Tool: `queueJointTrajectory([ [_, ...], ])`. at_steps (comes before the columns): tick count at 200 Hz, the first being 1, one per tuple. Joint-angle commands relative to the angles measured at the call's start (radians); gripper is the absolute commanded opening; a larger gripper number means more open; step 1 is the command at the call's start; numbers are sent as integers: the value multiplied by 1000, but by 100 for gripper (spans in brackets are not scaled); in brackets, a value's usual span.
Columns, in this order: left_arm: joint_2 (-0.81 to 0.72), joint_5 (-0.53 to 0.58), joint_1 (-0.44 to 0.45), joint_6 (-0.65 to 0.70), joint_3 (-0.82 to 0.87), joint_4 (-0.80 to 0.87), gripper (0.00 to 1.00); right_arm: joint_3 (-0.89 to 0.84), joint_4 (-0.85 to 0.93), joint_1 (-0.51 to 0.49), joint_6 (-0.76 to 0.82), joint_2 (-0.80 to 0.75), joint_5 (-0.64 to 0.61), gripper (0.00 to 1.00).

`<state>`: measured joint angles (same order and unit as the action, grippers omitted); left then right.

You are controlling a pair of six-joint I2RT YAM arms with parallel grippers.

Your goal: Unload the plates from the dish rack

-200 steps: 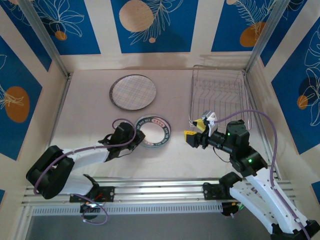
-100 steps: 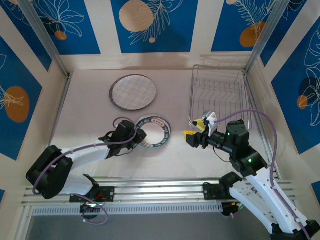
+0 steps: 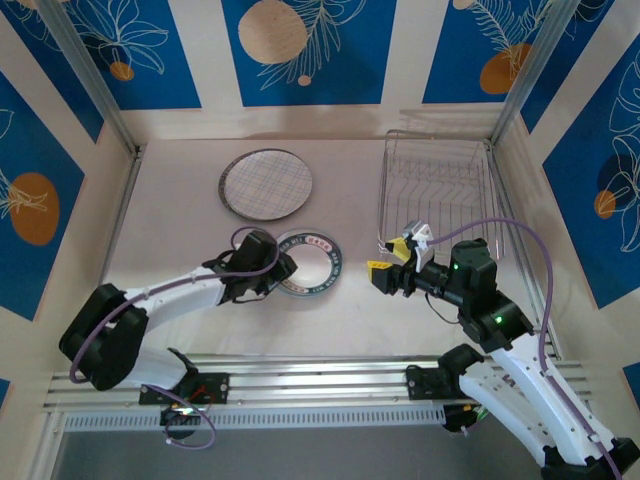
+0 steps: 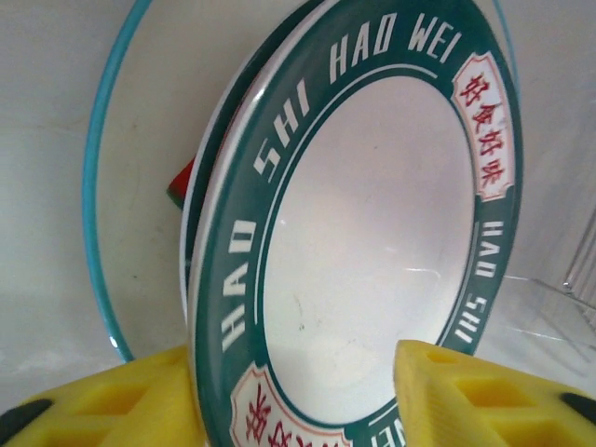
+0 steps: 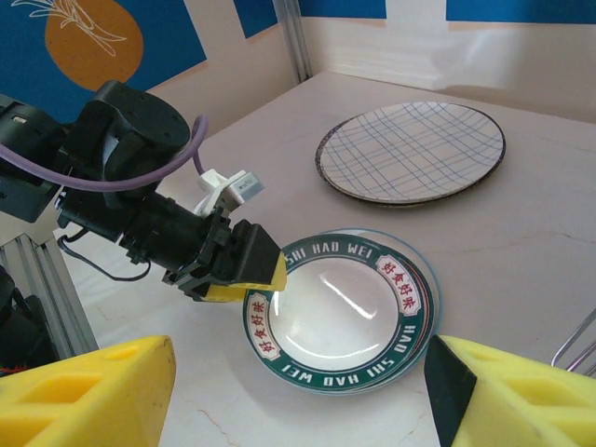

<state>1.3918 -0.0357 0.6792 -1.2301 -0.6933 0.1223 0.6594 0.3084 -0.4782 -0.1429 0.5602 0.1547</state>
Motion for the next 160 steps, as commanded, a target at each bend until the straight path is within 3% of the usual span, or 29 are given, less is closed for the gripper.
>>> queueJointTrajectory([
  [1, 11, 4, 8, 31, -58, 103, 58, 13, 27, -6, 5, 2, -29, 73],
  [35, 16, 8, 6, 43, -87, 149, 64, 21, 41, -5, 9, 3, -59, 73],
  [103, -6, 33, 7, 73, -143, 272, 85, 56, 69, -6, 16, 7, -160, 73],
  [136, -42, 56, 7, 97, -169, 332, 100, 122, 110, -4, 7, 48, -272, 78],
  [150, -66, 70, 8, 114, -187, 364, 100, 165, 150, 4, -21, 89, -337, 80],
  [160, -88, 82, 7, 122, -196, 383, 100, 188, 176, 16, -58, 118, -372, 87],
])
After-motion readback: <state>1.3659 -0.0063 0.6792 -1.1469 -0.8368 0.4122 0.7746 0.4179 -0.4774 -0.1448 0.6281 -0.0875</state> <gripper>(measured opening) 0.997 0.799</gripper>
